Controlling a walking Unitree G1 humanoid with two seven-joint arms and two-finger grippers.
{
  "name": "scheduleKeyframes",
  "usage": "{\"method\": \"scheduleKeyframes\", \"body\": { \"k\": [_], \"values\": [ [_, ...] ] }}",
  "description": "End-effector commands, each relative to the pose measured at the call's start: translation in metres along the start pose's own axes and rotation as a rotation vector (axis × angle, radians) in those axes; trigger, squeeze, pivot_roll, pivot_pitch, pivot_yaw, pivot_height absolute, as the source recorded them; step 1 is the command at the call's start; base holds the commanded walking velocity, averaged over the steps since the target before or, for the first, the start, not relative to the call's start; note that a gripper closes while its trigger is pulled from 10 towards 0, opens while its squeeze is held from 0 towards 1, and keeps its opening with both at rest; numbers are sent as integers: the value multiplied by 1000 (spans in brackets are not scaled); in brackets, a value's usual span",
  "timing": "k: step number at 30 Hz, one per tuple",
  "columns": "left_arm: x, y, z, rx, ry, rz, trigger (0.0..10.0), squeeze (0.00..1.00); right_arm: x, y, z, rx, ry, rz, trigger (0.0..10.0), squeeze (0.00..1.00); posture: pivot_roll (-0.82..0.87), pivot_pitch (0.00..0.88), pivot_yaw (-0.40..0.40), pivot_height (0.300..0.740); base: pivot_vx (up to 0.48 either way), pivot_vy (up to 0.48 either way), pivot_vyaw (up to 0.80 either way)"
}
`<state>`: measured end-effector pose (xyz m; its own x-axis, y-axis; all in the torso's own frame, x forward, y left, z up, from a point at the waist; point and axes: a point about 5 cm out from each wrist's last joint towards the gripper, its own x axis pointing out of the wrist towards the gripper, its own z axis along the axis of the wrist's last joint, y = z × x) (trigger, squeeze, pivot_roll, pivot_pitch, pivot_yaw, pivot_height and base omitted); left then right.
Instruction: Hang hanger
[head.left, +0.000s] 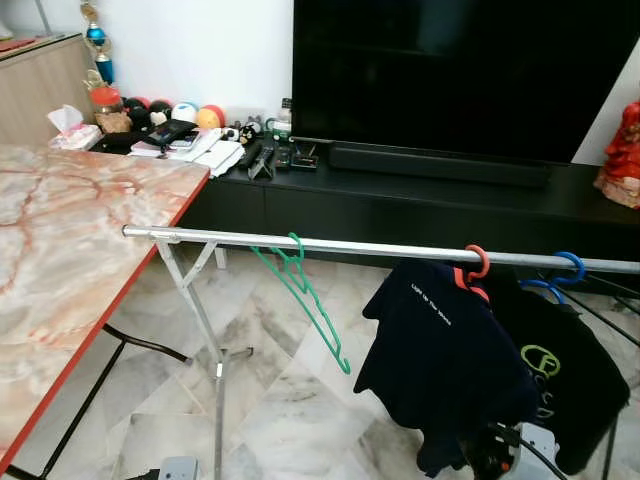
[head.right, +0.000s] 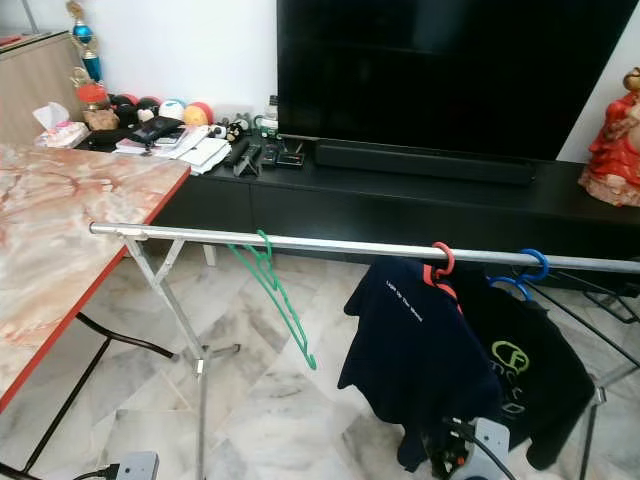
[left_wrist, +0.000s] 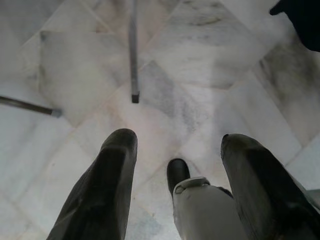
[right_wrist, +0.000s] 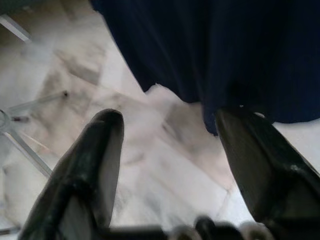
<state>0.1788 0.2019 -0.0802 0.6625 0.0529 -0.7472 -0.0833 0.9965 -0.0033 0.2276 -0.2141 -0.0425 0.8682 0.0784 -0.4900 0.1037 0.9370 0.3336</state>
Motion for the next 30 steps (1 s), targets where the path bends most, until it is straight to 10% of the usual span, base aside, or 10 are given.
{"method": "scheduleKeyframes", "body": {
  "k": [1,17,30],
  "values": [
    [0,-3,-3,10,19,-12,10000,0,9,29,12,-57,-110,105,10000,0,-11,0,-24,740,0,0,0],
    [-1,0,-2,27,11,-12,10000,0,-10,46,100,-138,-586,155,10000,0,-12,0,-15,740,0,0,0],
    [-1,-3,-5,32,15,-32,10000,0,-22,65,126,-159,-675,156,10000,0,-8,0,-18,740,0,0,0]
  ]
}}
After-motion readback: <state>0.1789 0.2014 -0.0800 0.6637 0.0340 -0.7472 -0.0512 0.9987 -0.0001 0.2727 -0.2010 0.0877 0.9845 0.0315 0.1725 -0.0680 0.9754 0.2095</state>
